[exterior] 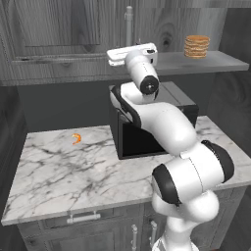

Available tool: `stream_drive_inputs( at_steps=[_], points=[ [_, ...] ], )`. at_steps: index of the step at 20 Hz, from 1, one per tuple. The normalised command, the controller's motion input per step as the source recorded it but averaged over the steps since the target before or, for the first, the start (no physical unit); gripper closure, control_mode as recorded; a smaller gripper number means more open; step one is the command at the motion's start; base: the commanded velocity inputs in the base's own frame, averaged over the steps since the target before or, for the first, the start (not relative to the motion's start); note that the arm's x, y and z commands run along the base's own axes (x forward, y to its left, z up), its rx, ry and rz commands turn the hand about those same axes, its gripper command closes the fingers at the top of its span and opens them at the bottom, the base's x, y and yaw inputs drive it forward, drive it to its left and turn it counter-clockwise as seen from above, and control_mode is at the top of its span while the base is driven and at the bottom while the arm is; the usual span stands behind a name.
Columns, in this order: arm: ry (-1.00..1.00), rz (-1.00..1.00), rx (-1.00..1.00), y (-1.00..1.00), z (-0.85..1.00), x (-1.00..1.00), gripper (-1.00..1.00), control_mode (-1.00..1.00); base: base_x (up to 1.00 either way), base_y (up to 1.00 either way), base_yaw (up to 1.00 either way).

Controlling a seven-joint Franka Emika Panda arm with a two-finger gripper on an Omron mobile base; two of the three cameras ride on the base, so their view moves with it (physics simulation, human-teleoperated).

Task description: Pick the dish brush and soap dispenser from the cabinet and place them on the counter.

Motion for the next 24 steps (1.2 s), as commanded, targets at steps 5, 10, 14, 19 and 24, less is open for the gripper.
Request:
stream_drive_inputs(
  at_steps=[5,10,14,19,24],
  points=[
    [0.0,0.0,0.0,0.11,0.0,0.2,-1.0,-1.0,0.0,0.0,0.0],
    [0.0,-0.01,0.0,0.13,-0.01,0.22,-1.0,-1.0,0.0,0.0,0.0],
    [0.0,-0.01,0.0,0.15,-0.02,0.23,1.0,-1.0,0.0,0.0,0.0],
    [0.02,0.0,0.0,0.11,-0.01,0.2,1.0,-1.0,0.0,0.0,0.0],
    [0.06,0.0,0.0,0.02,-0.01,0.24,1.0,-1.0,0.0,0.0,0.0]
  ],
)
